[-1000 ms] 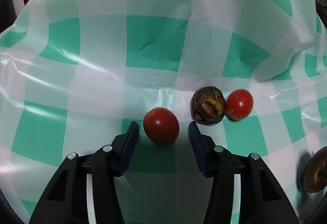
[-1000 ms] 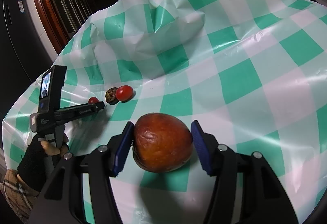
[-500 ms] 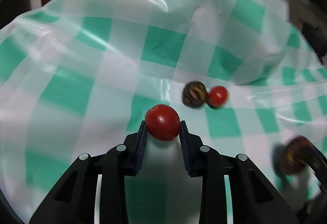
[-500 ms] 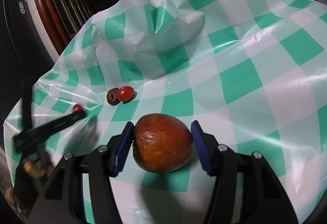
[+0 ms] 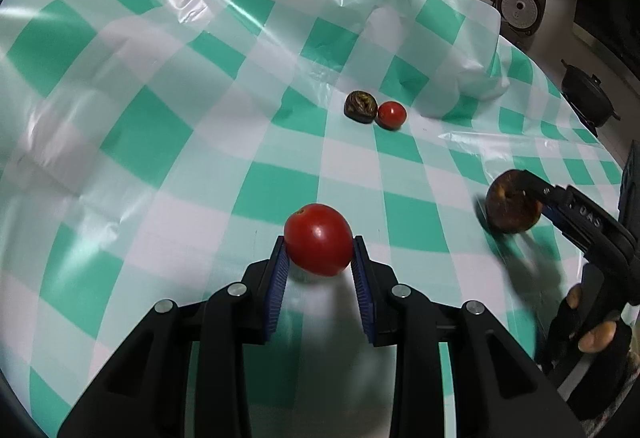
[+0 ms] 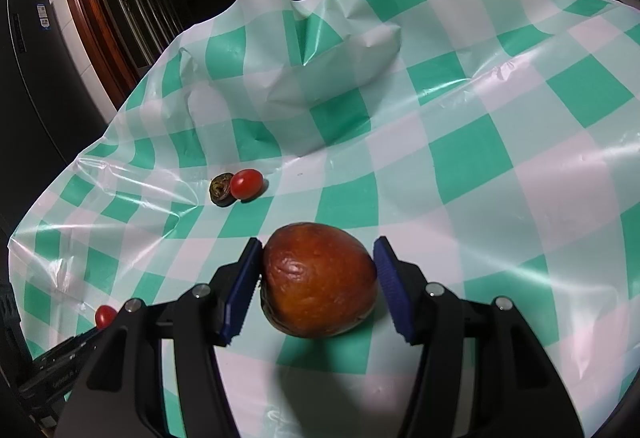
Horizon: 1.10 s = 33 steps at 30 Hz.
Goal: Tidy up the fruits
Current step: 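Carry the plum and tomato into the white box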
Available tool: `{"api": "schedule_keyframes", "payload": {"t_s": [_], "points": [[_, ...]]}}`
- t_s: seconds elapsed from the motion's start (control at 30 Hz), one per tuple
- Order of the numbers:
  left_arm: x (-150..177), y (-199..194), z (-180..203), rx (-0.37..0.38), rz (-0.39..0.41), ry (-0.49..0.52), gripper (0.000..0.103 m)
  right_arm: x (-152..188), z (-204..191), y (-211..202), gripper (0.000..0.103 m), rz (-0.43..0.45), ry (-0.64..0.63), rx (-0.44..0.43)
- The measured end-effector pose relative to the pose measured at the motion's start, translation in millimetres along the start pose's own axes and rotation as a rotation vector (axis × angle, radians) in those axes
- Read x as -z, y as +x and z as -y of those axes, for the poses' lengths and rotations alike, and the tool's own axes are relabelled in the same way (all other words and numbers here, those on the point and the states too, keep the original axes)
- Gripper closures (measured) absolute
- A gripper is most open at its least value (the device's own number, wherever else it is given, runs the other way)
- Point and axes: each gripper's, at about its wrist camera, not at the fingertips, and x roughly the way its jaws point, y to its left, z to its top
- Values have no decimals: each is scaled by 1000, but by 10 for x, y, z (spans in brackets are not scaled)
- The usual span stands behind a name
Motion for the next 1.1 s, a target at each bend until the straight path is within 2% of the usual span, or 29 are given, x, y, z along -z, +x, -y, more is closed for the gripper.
{"api": "schedule_keyframes", "payload": {"t_s": [0.2, 0.37, 0.47, 0.57, 0.6, 0.63, 0.7, 0.73, 0.8, 0.83, 0.87, 0.9, 0.93, 0.97, 1.03, 1.1], "points": [[-15, 38, -51, 9, -11, -29, 73, 1, -2, -6, 45, 0, -1, 0], [108, -120, -97, 22, -15, -40, 73, 36, -31, -100, 45, -14, -7, -12], [291, -389, -143, 10, 8, -18, 73, 214, -117, -416, 62, 3, 25, -113], [525, -684, -255, -12, 30, -6, 73, 354, -341, -739, 62, 37, 2, -176], [582, -729, -295, -17, 24, -15, 73, 410, -458, -832, 61, 64, -43, -152], [635, -751, -338, -15, 8, -24, 73, 444, -542, -858, 57, 80, -88, -107], [709, -751, -374, -17, -29, -29, 73, 475, -590, -795, 24, 73, -117, -36], [718, -758, -345, -18, -32, -11, 73, 477, -561, -768, 18, 73, -103, -4], [718, -727, -286, -22, -38, 24, 72, 484, -510, -710, 14, 53, -97, 34], [713, -710, -260, -23, -41, 34, 72, 499, -517, -685, 13, 27, -102, 16], [706, -697, -239, -15, -40, 40, 72, 520, -545, -671, 8, 9, -118, -11], [702, -683, -232, -6, -39, 42, 72, 553, -651, -636, 1, -8, -180, -40], [693, -666, -229, 2, -42, 42, 72, 569, -761, -574, 1, -23, -249, -36], [678, -641, -226, 10, -48, 38, 72, 588, -932, -436, 1, -69, -348, -4], [671, -633, -220, 15, -48, 39, 72, 546, -1130, -231, 1, -99, -441, 40], [679, -650, -213, 19, -41, 45, 72, 416, -1153, -33, 1, -124, -434, 79]]}}
